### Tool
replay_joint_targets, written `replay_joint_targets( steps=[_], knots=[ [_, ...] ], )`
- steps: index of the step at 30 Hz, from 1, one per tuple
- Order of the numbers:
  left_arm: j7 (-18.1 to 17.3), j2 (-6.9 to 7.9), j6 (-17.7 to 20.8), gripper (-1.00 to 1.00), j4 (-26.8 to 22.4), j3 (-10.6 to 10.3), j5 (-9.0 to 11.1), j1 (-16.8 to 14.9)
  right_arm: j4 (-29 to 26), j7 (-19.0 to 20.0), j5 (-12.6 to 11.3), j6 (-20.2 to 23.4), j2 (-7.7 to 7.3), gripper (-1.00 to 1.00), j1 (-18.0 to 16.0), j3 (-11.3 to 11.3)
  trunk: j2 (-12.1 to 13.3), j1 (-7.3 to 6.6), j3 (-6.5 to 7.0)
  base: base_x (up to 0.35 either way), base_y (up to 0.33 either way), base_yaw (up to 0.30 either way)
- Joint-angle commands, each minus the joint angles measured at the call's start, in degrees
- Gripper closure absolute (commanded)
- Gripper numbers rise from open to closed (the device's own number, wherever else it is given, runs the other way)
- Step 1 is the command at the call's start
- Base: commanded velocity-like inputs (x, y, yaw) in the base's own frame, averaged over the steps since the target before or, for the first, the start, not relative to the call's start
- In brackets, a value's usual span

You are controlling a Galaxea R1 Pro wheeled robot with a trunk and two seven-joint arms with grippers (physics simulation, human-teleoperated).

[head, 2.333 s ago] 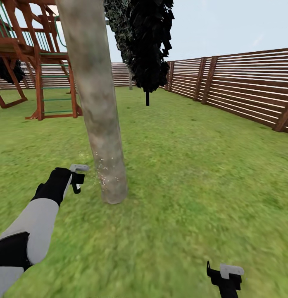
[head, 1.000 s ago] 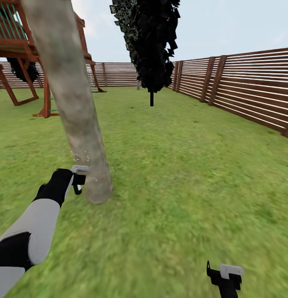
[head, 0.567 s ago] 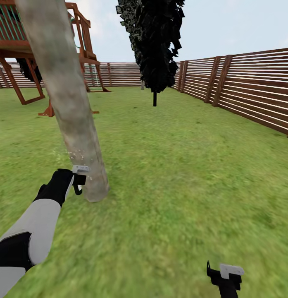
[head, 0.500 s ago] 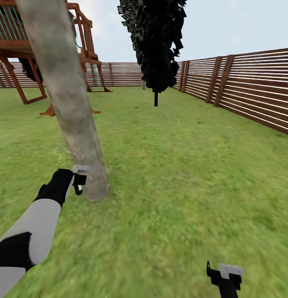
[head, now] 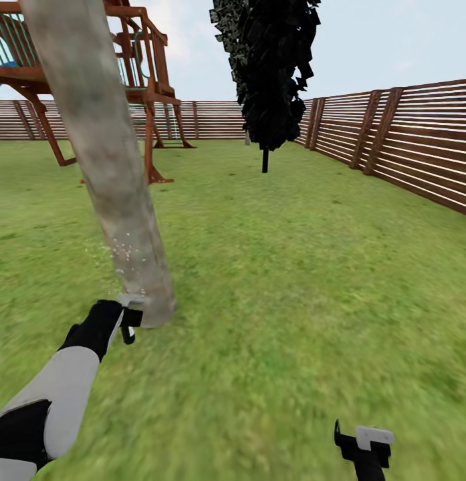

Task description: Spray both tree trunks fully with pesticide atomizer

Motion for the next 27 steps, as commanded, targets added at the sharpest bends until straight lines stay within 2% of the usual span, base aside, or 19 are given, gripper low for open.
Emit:
replay_joint_targets(
  steps=[1,2,4,5,6,8,10,12,14,15,16,18,19,20,22,23,24,27],
  knots=[
    [0.0,-0.13,-0.1,1.00,0.0,0.0,-0.8,0.0,0.0,0.0,0.0,0.0,0.00,-1.00,0.0,0.0,0.0,0.00,0.00,0.228,-0.200,0.000],
    [0.0,0.80,-0.1,1.00,0.0,0.1,-0.8,0.1,0.0,0.0,0.0,0.0,0.00,-1.00,0.0,0.0,0.0,0.00,0.00,0.233,-0.193,0.000],
    [0.0,6.50,-0.2,1.00,0.1,1.6,-0.8,0.3,0.0,0.0,0.0,0.0,0.00,-1.00,0.0,0.0,0.0,0.00,0.00,0.235,-0.190,0.000],
    [0.0,8.20,-0.5,1.00,0.1,2.5,-0.8,0.8,0.0,0.0,0.0,0.0,0.00,-1.00,0.0,0.0,0.0,0.00,0.00,0.237,-0.186,0.000],
    [0.0,8.88,-0.6,1.00,0.1,3.0,-0.8,1.3,0.0,0.0,0.0,0.0,0.00,-1.00,0.0,0.0,0.0,0.00,0.00,0.252,-0.176,0.000],
    [0.0,9.30,-0.6,1.00,0.1,3.4,-0.8,1.8,0.0,0.0,0.0,0.0,0.00,-1.00,0.0,0.0,0.0,0.00,0.00,0.269,-0.152,0.000],
    [0.0,8.49,-0.8,1.00,1.1,3.5,-0.5,3.0,0.0,0.1,0.0,0.0,0.00,-1.00,0.0,0.0,0.0,0.00,0.00,0.159,-0.038,0.000],
    [0.1,5.39,-3.6,1.00,3.3,3.6,-0.7,3.8,0.0,0.1,0.0,0.0,0.00,-1.00,0.0,0.0,0.0,0.00,0.00,0.037,-0.008,0.000],
    [1.8,3.88,-7.3,1.00,5.8,3.7,-0.8,4.4,0.0,0.1,0.0,0.0,0.00,-1.00,0.0,0.0,0.0,0.00,0.00,0.008,-0.002,0.000],
    [2.9,4.20,-7.8,1.00,6.2,3.7,-0.7,4.6,0.0,0.1,0.0,0.0,0.00,-1.00,0.0,0.0,0.0,0.00,0.00,0.002,0.000,0.000],
    [3.7,5.50,-8.0,1.00,6.4,3.8,-0.7,4.7,0.0,0.1,0.0,0.0,0.00,-1.00,0.0,0.0,0.0,0.00,0.00,0.000,0.000,0.000],
    [4.4,9.86,-8.1,1.00,6.5,3.8,0.3,4.7,0.0,0.1,0.0,0.0,0.00,-1.00,0.0,0.0,0.0,0.00,0.00,0.000,0.000,0.000],
    [4.4,11.14,-8.2,1.00,6.6,3.8,1.2,4.7,0.0,0.1,0.0,0.0,0.00,-1.00,0.0,0.0,0.0,0.00,0.00,0.000,0.000,0.000],
    [4.5,11.62,-8.3,1.00,7.2,3.7,1.7,4.8,0.0,0.1,0.0,0.0,0.00,-1.00,0.0,0.0,0.0,0.00,0.00,0.000,0.000,0.000],
    [4.6,11.36,-9.3,1.00,9.9,3.7,2.2,4.9,0.1,0.1,0.1,0.0,0.00,-1.00,0.0,0.0,0.0,0.00,0.00,0.000,0.000,0.000],
    [4.6,10.91,-10.4,1.00,10.6,3.7,2.4,4.9,0.1,0.2,0.1,0.0,0.00,-1.00,0.0,0.0,0.0,0.00,0.00,0.000,0.000,0.000],
    [4.8,9.90,-12.0,1.00,11.4,3.8,3.4,5.0,0.1,0.2,0.1,0.0,0.00,-1.00,0.0,0.0,0.0,0.00,0.00,0.000,0.000,0.000],
    [5.0,9.50,-13.2,1.00,13.0,3.8,4.8,5.9,0.1,0.2,0.1,0.0,0.00,-1.00,0.0,0.0,0.0,0.00,0.00,0.120,0.011,0.000]
  ],
)
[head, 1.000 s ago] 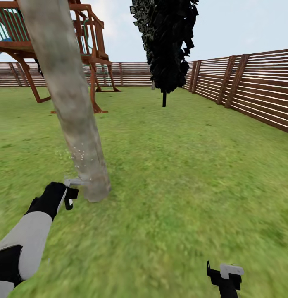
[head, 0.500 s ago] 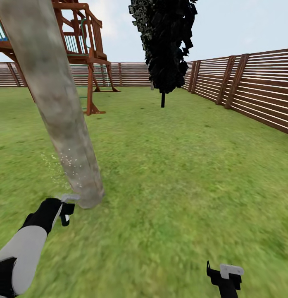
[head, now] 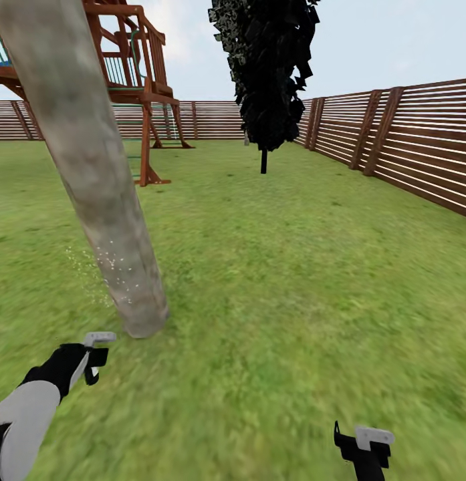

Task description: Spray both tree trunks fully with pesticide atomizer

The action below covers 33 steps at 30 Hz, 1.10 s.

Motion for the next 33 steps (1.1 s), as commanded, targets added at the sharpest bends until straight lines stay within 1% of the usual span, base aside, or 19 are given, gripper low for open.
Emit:
replay_joint_targets(
  steps=[1,2,3,4,5,6,7,10,11,14,16,17,18,19,23,27,33],
  knots=[
    [0.0,-0.12,-0.9,1.00,0.6,0.0,0.3,0.3,0.0,0.0,0.0,0.0,0.00,-1.00,0.0,0.0,0.0,0.00,0.00,0.277,0.066,0.000],
    [0.2,-0.59,-4.7,1.00,2.2,0.0,1.3,0.5,0.0,0.0,0.0,0.0,0.00,-1.00,0.0,0.0,0.0,0.00,0.00,0.315,0.088,0.000],
    [1.9,-0.74,-7.5,1.00,3.7,0.0,2.3,0.6,0.0,0.0,0.0,0.0,0.00,-1.00,0.0,0.0,0.0,0.00,0.00,0.326,0.095,0.000],
    [4.4,-0.79,-8.7,1.00,4.7,0.0,3.2,0.6,0.0,0.0,0.0,0.0,0.00,-1.00,0.0,0.0,0.0,0.00,0.00,0.330,0.097,0.000],
    [6.7,-0.91,-9.5,1.00,5.4,0.0,4.3,0.6,0.0,0.0,0.0,0.0,0.00,-1.00,0.0,0.0,0.0,0.00,0.00,0.286,0.079,0.000],
    [7.5,-1.03,-9.8,1.00,5.7,-0.1,4.7,0.6,0.0,0.0,0.0,0.0,0.00,-1.00,0.0,0.0,0.0,0.00,0.00,0.162,0.041,0.000],
    [8.1,-1.35,-10.1,1.00,5.9,-0.1,5.0,0.7,0.0,0.0,0.0,0.0,0.00,-1.00,0.0,0.0,0.0,0.00,0.00,0.053,0.013,0.000],
    [8.8,-1.41,-10.3,1.00,5.8,-0.1,5.1,1.4,0.0,-0.1,0.0,0.0,0.02,-1.00,0.0,0.0,0.0,0.00,0.00,0.013,0.003,0.082],
    [9.0,-1.77,-10.3,1.00,5.8,-0.1,5.2,1.5,0.0,-0.1,0.0,0.0,0.02,-1.00,0.0,0.0,0.0,0.00,0.00,0.002,0.001,0.233],
    [9.2,-4.16,-10.5,1.00,5.8,0.0,5.2,1.8,0.0,0.0,0.0,0.0,0.08,-1.00,0.0,0.0,0.0,0.00,0.00,0.000,-0.142,0.270],
    [9.8,-6.51,-12.5,1.00,5.8,-0.1,5.0,1.9,0.0,0.0,0.0,0.0,0.09,-1.00,0.0,0.0,0.0,0.00,0.00,0.000,-0.254,0.276],
    [12.8,-8.82,-13.5,1.00,5.8,-0.2,5.0,2.1,0.0,0.0,0.0,0.0,0.09,-1.00,0.0,0.0,0.0,0.00,0.00,0.000,-0.270,0.276],
    [13.9,-9.49,-13.8,1.00,5.8,-0.2,5.1,2.1,0.0,0.0,0.0,0.0,0.09,-1.00,0.0,0.0,0.0,0.00,0.00,0.000,-0.272,0.274],
    [14.4,-9.78,-13.9,1.00,5.8,-0.2,5.1,2.1,0.0,0.0,0.0,0.0,0.09,-1.00,0.0,0.0,0.0,0.00,0.00,0.000,-0.273,0.271],
    [15.4,-9.90,-14.0,1.00,5.5,-0.2,5.1,2.1,0.0,0.0,0.0,0.0,0.09,-1.00,0.0,0.0,0.0,0.00,0.00,0.000,-0.273,0.187],
    [15.5,-9.90,-13.9,1.00,5.3,-0.2,5.1,2.1,0.0,-0.1,0.0,0.0,0.09,-1.00,0.0,0.0,0.0,0.00,0.00,0.011,-0.273,0.018],
    [15.6,-9.93,-14.0,1.00,5.3,-0.2,5.1,2.1,0.0,-0.1,0.0,0.0,0.09,-1.00,0.0,0.0,0.0,0.00,0.00,0.143,-0.261,0.000]
  ],
)
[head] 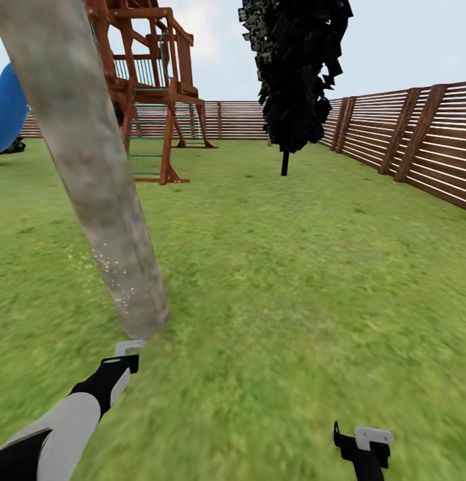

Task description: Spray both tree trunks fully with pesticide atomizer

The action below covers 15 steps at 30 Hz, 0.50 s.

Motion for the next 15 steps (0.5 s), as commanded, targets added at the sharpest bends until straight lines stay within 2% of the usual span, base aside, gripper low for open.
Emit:
replay_joint_targets(
  steps=[1,7,15],
  knots=[
    [0.0,0.02,0.0,1.00,0.0,0.0,0.0,0.0,0.0,0.0,0.0,0.0,0.00,-1.00,0.0,0.0,0.0,0.00,0.00,0.149,-0.256,0.000],
    [0.0,0.09,0.0,1.00,-0.2,0.1,0.0,0.0,0.0,0.0,0.0,0.0,0.00,-1.00,0.0,0.0,0.0,0.00,0.00,0.091,-0.262,0.023],
    [1.0,0.46,0.1,1.00,-0.3,0.1,0.0,0.0,0.0,0.0,0.0,0.0,0.00,-1.00,0.0,0.0,0.0,0.00,0.00,0.058,-0.269,0.262]
  ],
)
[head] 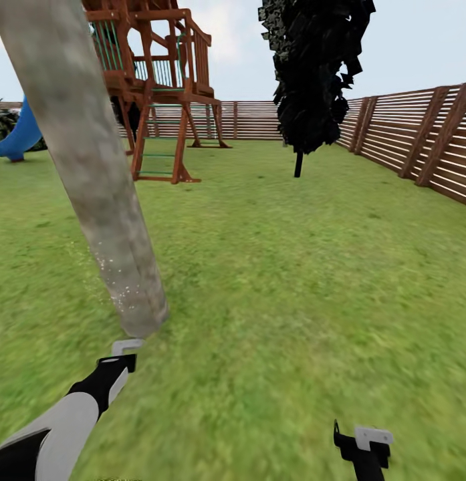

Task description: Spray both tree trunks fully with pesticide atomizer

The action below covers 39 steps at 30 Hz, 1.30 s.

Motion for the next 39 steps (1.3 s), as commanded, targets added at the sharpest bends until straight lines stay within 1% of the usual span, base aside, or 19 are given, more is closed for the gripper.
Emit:
replay_joint_targets(
  steps=[1,3,6,23,39],
  knots=[
    [0.9,-0.01,0.0,1.00,0.0,0.0,0.1,0.0,0.0,0.0,0.0,0.0,0.00,-1.00,0.0,0.0,0.0,0.00,0.00,0.096,-0.269,0.277],
    [1.8,-0.18,0.0,1.00,0.0,0.0,0.1,0.0,0.0,0.0,0.0,0.0,0.00,-1.00,0.0,0.0,0.0,0.00,0.00,0.119,-0.268,0.277],
    [2.1,-0.33,0.0,1.00,0.0,0.0,0.2,0.0,0.0,0.0,0.0,0.0,0.00,-1.00,0.0,0.0,0.0,0.00,0.00,0.178,-0.241,0.164],
    [2.1,-0.42,0.0,1.00,0.1,0.0,0.2,0.0,0.0,0.0,0.0,0.0,0.00,-1.00,0.0,0.0,0.0,0.00,0.00,0.197,-0.217,0.016],
    [2.1,-0.51,0.0,1.00,0.1,0.0,0.2,0.0,0.0,0.1,0.0,0.0,0.00,-1.00,0.0,0.1,0.0,0.00,0.00,0.118,-0.255,0.226]
  ],
)
